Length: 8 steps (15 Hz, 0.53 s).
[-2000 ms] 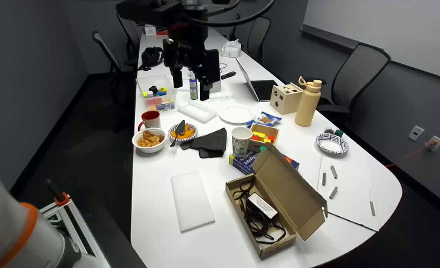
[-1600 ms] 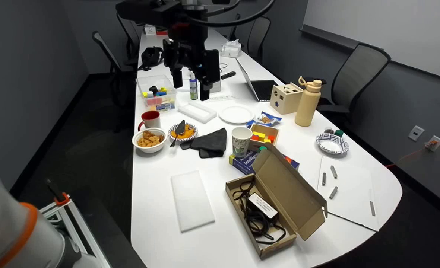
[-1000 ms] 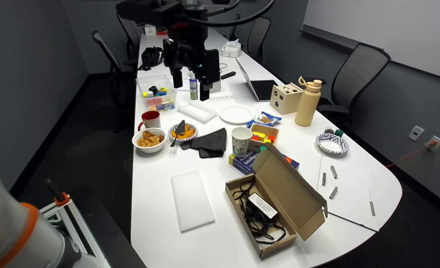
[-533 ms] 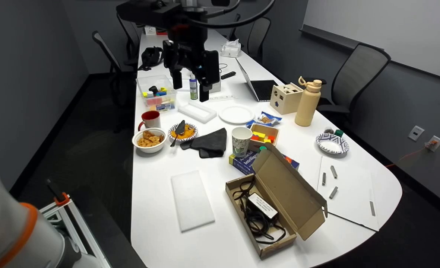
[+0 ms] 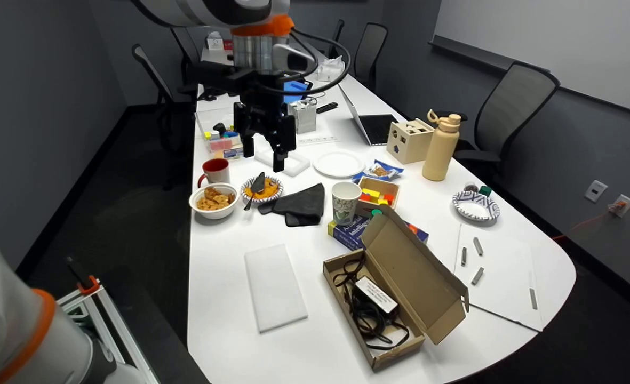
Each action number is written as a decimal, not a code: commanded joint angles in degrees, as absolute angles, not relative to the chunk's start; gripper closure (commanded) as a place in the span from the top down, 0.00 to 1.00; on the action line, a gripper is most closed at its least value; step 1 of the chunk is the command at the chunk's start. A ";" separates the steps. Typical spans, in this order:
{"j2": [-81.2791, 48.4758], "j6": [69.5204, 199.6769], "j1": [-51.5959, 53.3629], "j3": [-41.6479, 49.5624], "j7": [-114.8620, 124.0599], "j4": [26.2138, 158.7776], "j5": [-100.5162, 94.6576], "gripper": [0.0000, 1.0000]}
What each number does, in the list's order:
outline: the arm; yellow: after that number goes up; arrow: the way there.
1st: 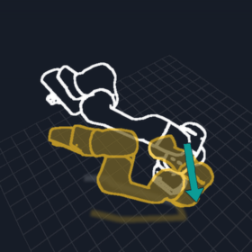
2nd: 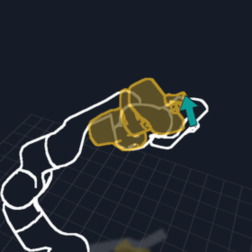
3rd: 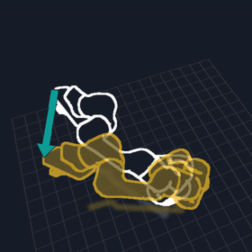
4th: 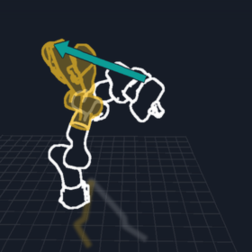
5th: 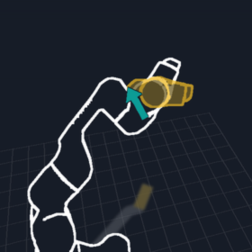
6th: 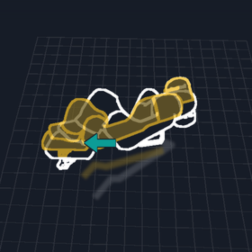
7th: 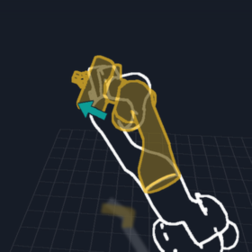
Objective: Put the white foam in the brown box.
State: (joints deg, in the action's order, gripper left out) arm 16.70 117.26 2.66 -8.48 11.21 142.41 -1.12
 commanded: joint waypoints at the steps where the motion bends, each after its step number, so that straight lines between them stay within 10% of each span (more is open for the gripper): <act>1: 7.81 124.03 3.79 -11.09 20.45 141.09 -2.37 1.00; 8: -6.21 138.55 6.21 -10.21 38.21 141.82 -10.83 1.00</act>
